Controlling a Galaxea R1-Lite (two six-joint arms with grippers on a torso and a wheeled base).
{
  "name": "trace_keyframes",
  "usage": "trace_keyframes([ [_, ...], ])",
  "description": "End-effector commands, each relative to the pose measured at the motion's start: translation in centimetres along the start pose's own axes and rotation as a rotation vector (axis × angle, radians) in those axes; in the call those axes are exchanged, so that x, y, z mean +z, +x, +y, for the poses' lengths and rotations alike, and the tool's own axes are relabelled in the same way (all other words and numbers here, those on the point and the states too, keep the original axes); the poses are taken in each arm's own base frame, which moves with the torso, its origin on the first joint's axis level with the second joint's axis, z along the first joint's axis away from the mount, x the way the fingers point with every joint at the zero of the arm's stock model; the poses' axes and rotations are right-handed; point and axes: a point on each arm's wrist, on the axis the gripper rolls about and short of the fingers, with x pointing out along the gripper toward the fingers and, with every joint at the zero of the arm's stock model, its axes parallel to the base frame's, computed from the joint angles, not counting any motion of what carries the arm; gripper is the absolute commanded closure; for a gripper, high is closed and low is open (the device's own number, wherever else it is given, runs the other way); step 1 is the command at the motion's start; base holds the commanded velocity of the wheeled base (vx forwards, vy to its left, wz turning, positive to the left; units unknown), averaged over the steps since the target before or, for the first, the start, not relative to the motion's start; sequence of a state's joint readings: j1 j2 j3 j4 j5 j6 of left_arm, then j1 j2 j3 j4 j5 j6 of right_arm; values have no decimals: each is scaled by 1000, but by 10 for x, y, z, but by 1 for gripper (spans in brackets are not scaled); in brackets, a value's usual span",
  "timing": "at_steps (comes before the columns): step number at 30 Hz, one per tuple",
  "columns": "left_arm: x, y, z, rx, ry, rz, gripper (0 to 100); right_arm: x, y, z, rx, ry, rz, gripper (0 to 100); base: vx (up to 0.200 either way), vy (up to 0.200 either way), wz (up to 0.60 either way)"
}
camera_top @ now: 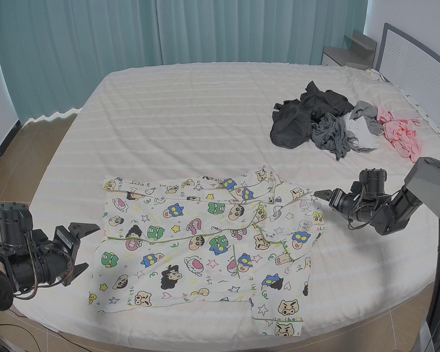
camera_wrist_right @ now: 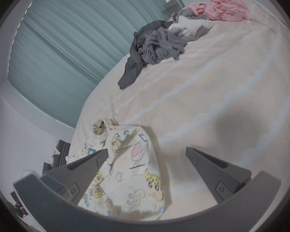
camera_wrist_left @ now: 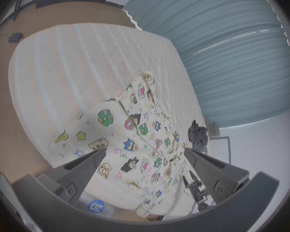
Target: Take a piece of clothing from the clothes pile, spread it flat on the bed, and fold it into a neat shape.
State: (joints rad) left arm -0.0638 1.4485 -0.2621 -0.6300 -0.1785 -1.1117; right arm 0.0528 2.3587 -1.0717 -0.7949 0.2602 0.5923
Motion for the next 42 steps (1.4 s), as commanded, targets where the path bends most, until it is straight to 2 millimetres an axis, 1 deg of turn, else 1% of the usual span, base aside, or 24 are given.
trace_keyframes([
  [1,19,32,-22,26,14,-99,0,9,-74,34,69,84,-82,0,0,0,0],
  [4,23,33,-28,16,44,-115,0,-5,-105,46,114,95,-92,0,0,0,0],
  [6,23,33,-31,2,47,-107,0,-16,-121,53,144,105,-84,0,0,0,0],
  [9,22,34,-32,-6,50,-98,0,-33,-132,61,180,125,-61,0,0,0,0],
  [12,21,33,-31,-3,48,-93,0,-43,-134,62,198,124,-50,0,0,0,0],
  [16,21,32,-31,-13,48,-81,0,-48,-137,65,213,116,-41,0,50,0,0],
  [25,23,35,-37,-32,59,-84,0,-47,-141,66,217,115,-47,0,200,0,0],
  [27,25,38,-38,-30,59,-87,0,-49,-141,65,216,115,-44,0,200,0,0],
  [32,25,43,-39,-26,78,-77,0,-50,-142,65,214,114,-40,0,0,0,0],
  [34,25,48,-36,-8,111,-64,0,-50,-142,65,216,113,-38,0,0,0,0],
  [36,24,66,-27,50,213,-39,0,-53,-142,67,217,111,-27,0,0,0,0],
  [37,24,67,-27,52,219,-37,0,-54,-142,66,215,111,-25,0,0,0,0],
  [38,29,81,-26,77,275,-42,0,-54,-143,67,217,108,-23,0,0,0,0],
  [40,38,94,-33,75,298,-62,0,-56,-143,68,219,108,-16,0,0,0,0],
  [41,39,96,-34,76,300,-63,0,-57,-143,68,221,107,-14,0,0,0,0],
  [42,44,109,-39,80,305,-62,0,-59,-143,69,221,106,-6,0,0,0,0],
])
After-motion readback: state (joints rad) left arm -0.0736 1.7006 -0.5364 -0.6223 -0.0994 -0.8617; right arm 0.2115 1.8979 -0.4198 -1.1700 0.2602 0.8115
